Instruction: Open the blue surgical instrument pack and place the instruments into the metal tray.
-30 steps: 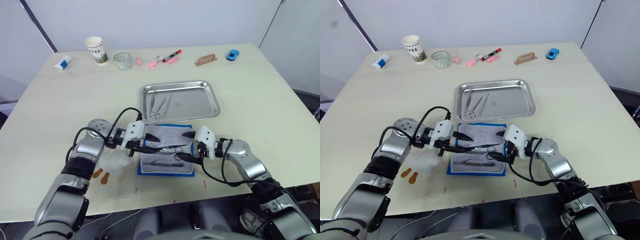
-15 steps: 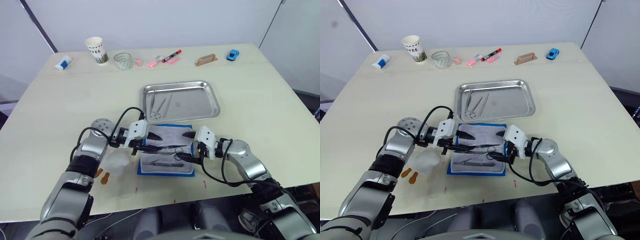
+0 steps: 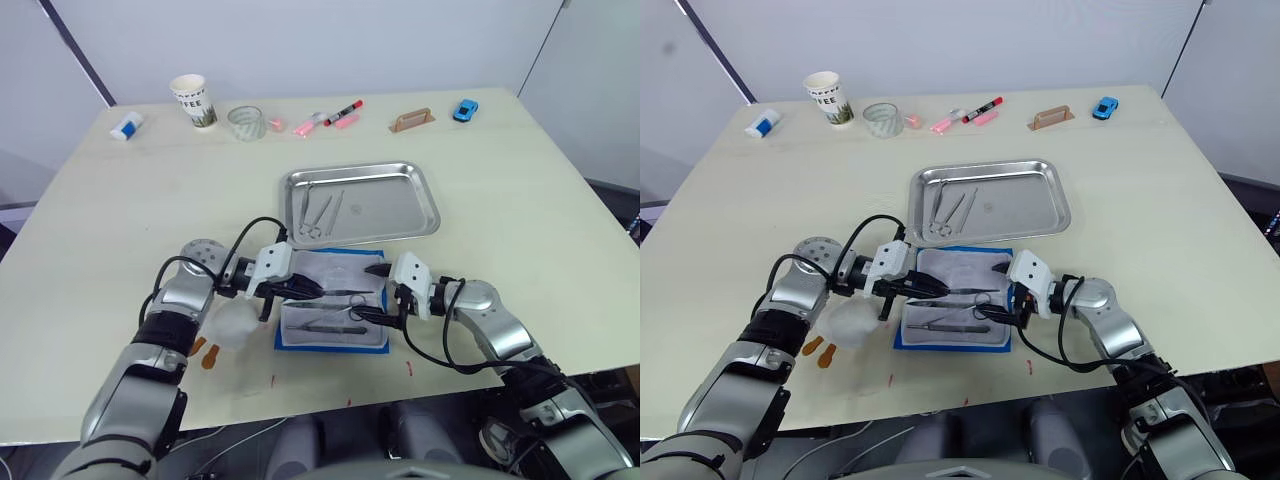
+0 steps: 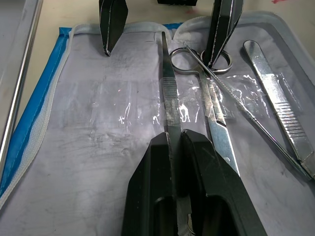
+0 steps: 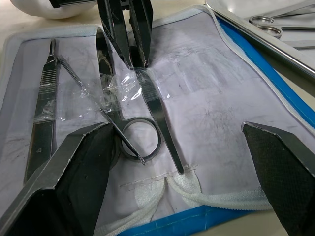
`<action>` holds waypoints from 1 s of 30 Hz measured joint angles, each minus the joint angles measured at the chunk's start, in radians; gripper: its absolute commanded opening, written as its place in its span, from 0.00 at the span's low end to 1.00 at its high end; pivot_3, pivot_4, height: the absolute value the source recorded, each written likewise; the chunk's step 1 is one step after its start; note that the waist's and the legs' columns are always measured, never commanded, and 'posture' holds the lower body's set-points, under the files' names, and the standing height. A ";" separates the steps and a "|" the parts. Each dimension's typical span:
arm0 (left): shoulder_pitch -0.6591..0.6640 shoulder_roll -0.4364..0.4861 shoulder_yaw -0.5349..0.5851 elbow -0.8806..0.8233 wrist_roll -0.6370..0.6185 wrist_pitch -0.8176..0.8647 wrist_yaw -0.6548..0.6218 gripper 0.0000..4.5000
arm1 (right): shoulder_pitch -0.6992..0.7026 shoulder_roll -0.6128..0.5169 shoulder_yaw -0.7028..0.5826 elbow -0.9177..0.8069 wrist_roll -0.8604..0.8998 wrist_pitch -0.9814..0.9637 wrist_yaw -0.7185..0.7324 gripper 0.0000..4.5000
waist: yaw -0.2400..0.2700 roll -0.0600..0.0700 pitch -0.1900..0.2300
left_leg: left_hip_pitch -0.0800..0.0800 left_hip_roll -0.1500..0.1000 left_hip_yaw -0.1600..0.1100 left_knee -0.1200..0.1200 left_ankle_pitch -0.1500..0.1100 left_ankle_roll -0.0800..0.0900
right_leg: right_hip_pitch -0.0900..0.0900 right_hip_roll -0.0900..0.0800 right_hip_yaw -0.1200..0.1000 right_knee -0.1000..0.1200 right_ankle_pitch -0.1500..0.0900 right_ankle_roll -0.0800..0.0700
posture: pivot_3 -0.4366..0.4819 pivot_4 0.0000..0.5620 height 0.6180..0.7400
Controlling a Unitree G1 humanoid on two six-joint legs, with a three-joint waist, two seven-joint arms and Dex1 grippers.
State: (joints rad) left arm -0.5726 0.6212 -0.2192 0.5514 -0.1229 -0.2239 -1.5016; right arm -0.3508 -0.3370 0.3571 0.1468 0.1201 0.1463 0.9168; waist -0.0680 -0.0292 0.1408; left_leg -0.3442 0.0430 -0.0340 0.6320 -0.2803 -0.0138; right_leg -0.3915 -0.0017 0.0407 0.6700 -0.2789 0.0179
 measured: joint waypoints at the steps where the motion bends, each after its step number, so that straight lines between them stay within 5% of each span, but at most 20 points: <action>1: 0.000 -0.001 0.000 0.003 0.000 -0.004 0.000 0.01 | 0.000 0.000 0.000 0.000 0.000 0.000 -0.001 1.00 | 0.000 0.000 0.000 | 0.000 0.000 0.000 0.000 0.000 0.000 | 0.000 0.000 0.000 0.000 0.000 0.000 | 0.48 0.27 1.00; 30: -0.012 0.081 -0.009 -0.149 0.003 0.167 -0.031 0.01 | 0.000 0.003 0.000 0.000 0.000 0.000 -0.002 1.00 | -0.001 0.001 0.000 | 0.000 0.000 0.000 0.000 0.000 0.000 | -0.001 0.001 0.000 0.000 0.000 0.000 | 0.48 0.27 1.00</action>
State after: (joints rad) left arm -0.5844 0.7017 -0.2283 0.4028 -0.1196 -0.0566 -1.5323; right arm -0.3507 -0.3344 0.3575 0.1468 0.1202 0.1460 0.9147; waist -0.0695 -0.0279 0.1408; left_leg -0.3445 0.0431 -0.0341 0.6320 -0.2803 -0.0138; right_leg -0.3920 -0.0012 0.0408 0.6700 -0.2790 0.0179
